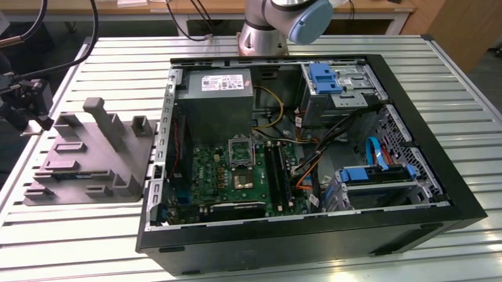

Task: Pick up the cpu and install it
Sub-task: 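Pick up the cpu and move it towards the insertion slot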

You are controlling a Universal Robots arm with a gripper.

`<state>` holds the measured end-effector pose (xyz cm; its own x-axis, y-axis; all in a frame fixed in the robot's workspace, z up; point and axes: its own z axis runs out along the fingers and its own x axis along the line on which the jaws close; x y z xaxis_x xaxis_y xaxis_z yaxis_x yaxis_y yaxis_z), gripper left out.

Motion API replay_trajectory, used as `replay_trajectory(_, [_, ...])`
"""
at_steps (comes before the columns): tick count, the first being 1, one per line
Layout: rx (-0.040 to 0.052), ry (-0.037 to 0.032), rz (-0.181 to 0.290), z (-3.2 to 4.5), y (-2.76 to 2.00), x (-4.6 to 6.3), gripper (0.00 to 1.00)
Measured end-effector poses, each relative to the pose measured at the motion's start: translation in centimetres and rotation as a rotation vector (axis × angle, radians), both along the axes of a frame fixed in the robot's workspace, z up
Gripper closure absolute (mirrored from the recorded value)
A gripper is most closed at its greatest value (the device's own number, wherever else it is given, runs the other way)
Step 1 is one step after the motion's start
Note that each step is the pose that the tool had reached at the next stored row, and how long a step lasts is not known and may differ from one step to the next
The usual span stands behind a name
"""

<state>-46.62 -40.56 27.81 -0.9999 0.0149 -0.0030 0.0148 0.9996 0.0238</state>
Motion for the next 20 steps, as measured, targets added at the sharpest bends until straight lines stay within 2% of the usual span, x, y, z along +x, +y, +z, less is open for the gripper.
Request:
replay_trajectory(10, [-0.0063,0.0001,0.000,0.08,0.07,0.0,0.53])
replay_trajectory(12, [-0.0236,0.0000,0.000,0.98,0.18,0.0,0.53])
replay_trajectory(20, [-0.0251,0.0004,0.000,1.23,0.18,0.0,0.53])
